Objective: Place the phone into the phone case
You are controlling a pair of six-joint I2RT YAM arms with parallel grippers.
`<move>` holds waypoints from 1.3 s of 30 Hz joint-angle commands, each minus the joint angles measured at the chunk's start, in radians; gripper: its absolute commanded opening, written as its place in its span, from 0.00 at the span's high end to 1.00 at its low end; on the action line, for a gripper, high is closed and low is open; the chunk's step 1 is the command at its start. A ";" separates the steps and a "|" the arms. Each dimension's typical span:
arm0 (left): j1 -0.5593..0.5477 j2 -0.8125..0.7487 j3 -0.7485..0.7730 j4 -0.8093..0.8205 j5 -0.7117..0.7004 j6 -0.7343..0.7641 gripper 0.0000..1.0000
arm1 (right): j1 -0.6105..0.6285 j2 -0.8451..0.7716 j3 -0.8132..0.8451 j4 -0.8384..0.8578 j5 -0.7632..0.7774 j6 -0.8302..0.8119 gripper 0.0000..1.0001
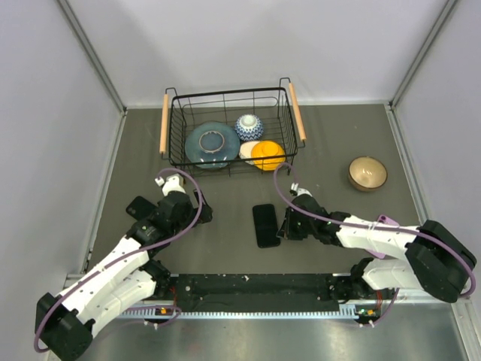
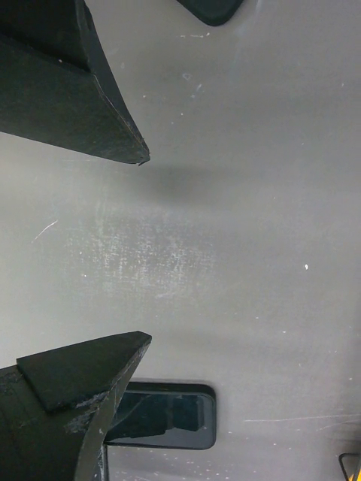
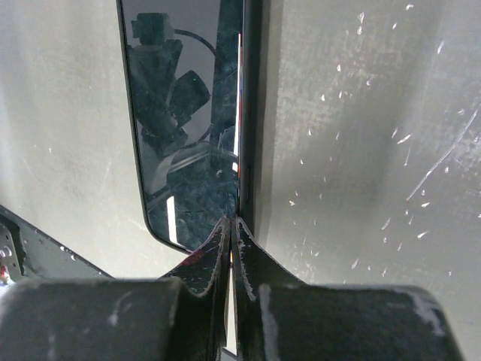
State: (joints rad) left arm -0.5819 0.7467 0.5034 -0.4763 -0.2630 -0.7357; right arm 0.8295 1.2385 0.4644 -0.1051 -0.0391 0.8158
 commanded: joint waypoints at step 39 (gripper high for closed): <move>0.540 0.304 0.196 -0.101 -0.212 -0.185 0.01 | 0.114 -0.425 0.011 -0.174 0.263 -0.191 0.01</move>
State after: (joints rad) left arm -0.0677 0.9993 0.6529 -0.6590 -0.4828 -0.9676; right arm 0.9325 0.8570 0.5022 -0.3168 0.1791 0.6624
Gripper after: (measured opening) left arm 0.985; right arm 0.979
